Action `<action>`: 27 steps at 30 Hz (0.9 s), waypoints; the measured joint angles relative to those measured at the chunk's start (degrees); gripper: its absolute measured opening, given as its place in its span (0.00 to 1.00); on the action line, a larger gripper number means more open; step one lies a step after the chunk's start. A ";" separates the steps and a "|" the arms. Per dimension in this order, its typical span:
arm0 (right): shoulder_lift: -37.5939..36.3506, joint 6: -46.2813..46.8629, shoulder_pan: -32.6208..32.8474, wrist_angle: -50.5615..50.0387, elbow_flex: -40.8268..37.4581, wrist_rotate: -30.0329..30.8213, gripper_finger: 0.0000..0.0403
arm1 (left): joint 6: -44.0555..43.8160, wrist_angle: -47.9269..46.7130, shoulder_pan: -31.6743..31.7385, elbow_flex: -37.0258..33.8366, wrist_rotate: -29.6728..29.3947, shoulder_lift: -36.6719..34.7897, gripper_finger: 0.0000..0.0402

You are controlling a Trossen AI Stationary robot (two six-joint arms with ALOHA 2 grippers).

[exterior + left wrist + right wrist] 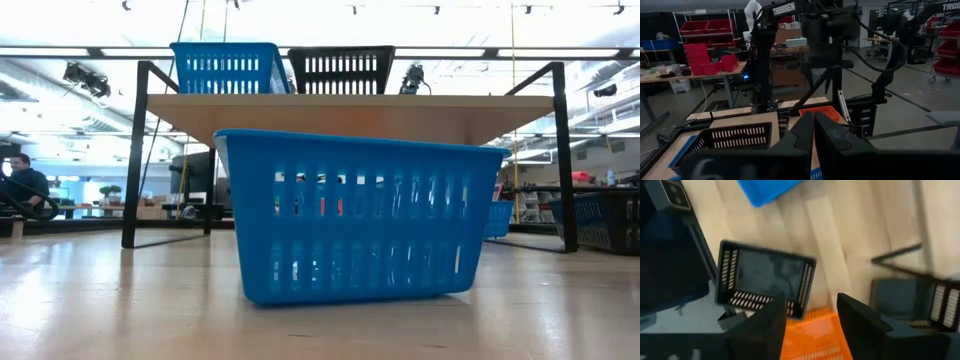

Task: Stack baskets on shelf by color
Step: Put the bottom right orange basket on the shelf

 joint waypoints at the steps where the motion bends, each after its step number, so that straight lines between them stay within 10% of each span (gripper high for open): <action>1: 0.00 1.55 1.11 -0.08 -0.54 -0.06 0.48 | -0.15 -0.02 -0.02 0.00 0.01 0.00 0.06; 12: 0.02 17.72 11.32 4.33 -12.18 -7.07 0.67 | -0.95 -1.59 -0.02 0.04 -0.01 0.02 0.05; 27: 0.07 31.25 21.35 26.63 -27.59 -11.39 0.62 | -1.28 -2.66 -0.02 -0.11 0.00 0.93 0.05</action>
